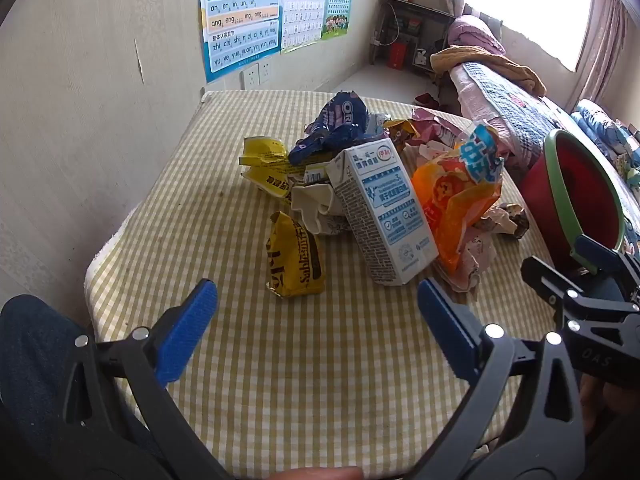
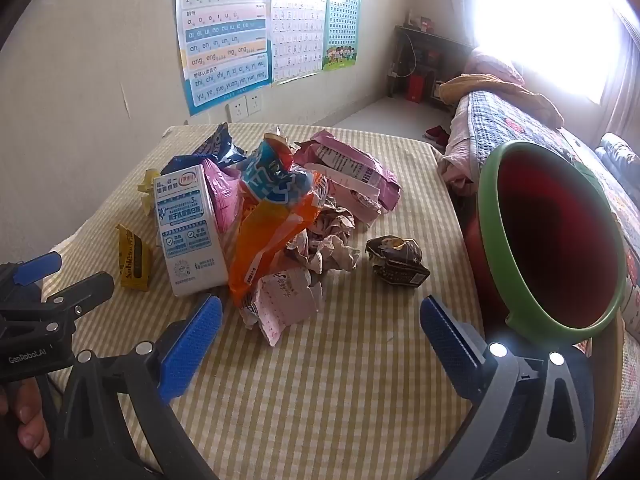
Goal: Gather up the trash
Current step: 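Move both grippers toward the trash pile on the table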
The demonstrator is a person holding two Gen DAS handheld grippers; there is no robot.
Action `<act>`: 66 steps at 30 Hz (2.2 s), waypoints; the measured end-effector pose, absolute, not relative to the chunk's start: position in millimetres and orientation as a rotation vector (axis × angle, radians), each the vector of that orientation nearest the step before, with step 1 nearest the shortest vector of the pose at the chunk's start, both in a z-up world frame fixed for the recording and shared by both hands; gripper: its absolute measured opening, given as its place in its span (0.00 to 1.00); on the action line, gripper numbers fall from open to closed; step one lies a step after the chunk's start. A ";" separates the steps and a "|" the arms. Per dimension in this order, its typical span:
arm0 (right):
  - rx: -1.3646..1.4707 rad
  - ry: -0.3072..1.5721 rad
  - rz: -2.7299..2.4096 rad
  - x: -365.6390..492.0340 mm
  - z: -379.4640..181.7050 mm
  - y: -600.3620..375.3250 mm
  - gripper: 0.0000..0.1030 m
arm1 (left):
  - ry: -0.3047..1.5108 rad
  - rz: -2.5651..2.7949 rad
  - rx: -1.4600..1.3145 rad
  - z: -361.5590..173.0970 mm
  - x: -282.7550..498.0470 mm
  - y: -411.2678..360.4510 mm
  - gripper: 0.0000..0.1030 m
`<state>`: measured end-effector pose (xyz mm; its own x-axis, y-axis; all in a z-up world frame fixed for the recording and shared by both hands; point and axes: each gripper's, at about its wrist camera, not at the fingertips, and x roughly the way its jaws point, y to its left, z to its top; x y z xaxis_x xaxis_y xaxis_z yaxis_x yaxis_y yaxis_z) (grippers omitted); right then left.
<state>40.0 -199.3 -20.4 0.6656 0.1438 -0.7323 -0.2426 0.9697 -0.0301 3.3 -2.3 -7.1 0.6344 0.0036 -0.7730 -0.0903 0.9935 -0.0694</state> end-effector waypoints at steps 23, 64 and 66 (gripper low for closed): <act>-0.131 0.821 0.212 40.3 -19.7 -201.0 0.93 | 0.882 0.052 -0.108 -6.2 2.8 -2.7 0.95; -0.070 0.914 0.110 124.2 -40.5 -255.4 0.93 | 1.025 0.063 -0.197 -34.7 58.4 32.4 0.89; -0.068 0.930 0.111 129.3 -45.0 -256.9 0.93 | 1.045 0.064 -0.196 -39.8 64.3 33.1 0.85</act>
